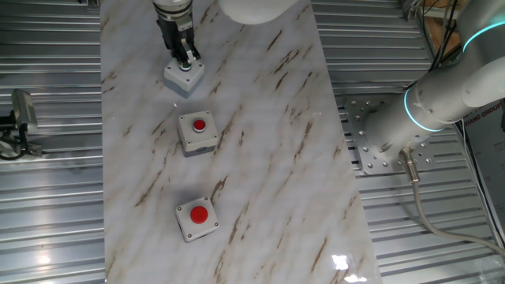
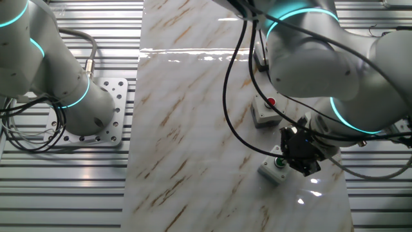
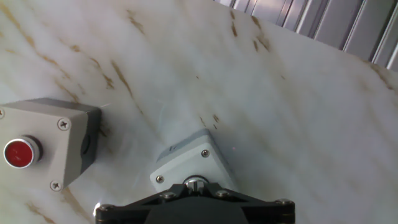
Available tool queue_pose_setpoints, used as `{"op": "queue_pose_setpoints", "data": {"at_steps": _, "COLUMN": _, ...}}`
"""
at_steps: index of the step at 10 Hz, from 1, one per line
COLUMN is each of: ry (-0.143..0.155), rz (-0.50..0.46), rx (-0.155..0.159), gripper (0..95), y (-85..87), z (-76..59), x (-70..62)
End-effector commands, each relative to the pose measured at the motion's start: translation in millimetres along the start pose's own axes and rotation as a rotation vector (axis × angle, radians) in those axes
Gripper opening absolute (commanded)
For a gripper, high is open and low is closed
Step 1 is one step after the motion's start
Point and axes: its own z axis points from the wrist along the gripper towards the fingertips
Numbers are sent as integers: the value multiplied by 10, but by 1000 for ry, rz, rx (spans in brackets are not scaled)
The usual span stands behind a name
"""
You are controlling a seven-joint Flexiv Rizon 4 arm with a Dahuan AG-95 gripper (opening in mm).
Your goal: Press three buttons from left to right in sequence
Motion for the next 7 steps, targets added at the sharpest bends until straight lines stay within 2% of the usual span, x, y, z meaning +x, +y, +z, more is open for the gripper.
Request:
{"op": "queue_pose_setpoints", "data": {"at_steps": 1, "ry": 5, "rz": -15, "rx": 10, "gripper": 0, "y": 4, "z": -4, "x": 0}}
{"op": "queue_pose_setpoints", "data": {"at_steps": 3, "ry": 19, "rz": -49, "rx": 30, "gripper": 0, "y": 4, "z": -4, "x": 0}}
{"op": "queue_pose_setpoints", "data": {"at_steps": 7, "ry": 22, "rz": -59, "rx": 27, "gripper": 0, "y": 3, "z": -7, "x": -24}}
